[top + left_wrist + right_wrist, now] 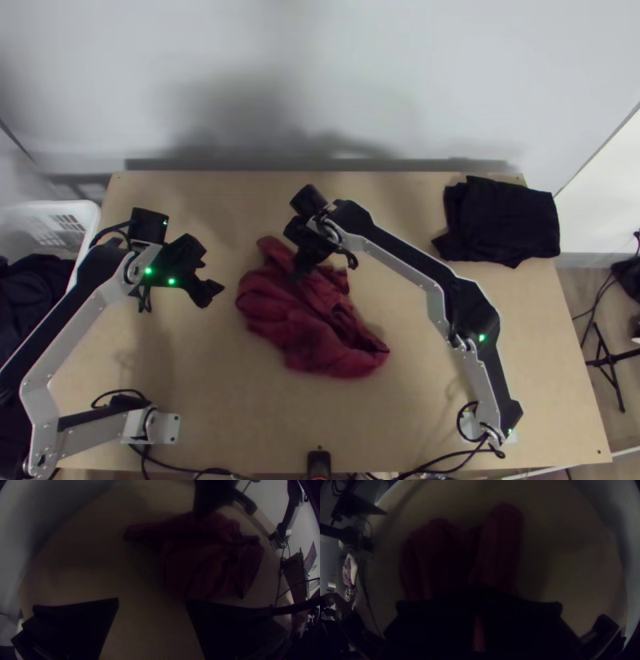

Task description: Fold the t-shirt

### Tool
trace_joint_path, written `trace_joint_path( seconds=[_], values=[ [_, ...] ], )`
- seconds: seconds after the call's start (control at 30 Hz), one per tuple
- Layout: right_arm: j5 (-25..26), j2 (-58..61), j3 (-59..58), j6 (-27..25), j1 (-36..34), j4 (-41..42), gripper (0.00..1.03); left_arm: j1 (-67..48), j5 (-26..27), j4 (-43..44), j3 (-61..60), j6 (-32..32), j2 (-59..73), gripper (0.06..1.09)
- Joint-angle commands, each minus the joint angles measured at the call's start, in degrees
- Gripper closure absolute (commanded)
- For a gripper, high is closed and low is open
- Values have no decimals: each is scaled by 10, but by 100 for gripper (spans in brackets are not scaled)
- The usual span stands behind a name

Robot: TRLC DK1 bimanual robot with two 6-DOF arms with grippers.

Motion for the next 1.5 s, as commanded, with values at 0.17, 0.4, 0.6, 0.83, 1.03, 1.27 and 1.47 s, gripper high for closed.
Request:
trace_joint_path(
  seconds=[0.17,0.4,0.6,0.83,1.03,1.27,1.47],
  values=[
    [-17,-119,-32,-18,-27,-52,98,2,1,12,9,3,20,11],
    [-32,-261,-196,-41,-145,-77,99,-23,1,40,59,-10,85,11],
    [-38,-364,-326,-56,-220,-87,99,-81,0,73,124,-31,180,11],
    [-45,-489,-339,-70,-406,-101,99,-127,-1,73,182,-51,225,11],
    [-67,-500,-422,-136,-511,-122,100,-170,-2,67,167,-53,241,11],
    [-68,-506,-449,-140,-489,-121,100,-210,18,42,166,-85,229,11],
    [-68,-507,-444,-132,-473,-117,100,-223,-4,88,157,-82,257,10]
  ],
)
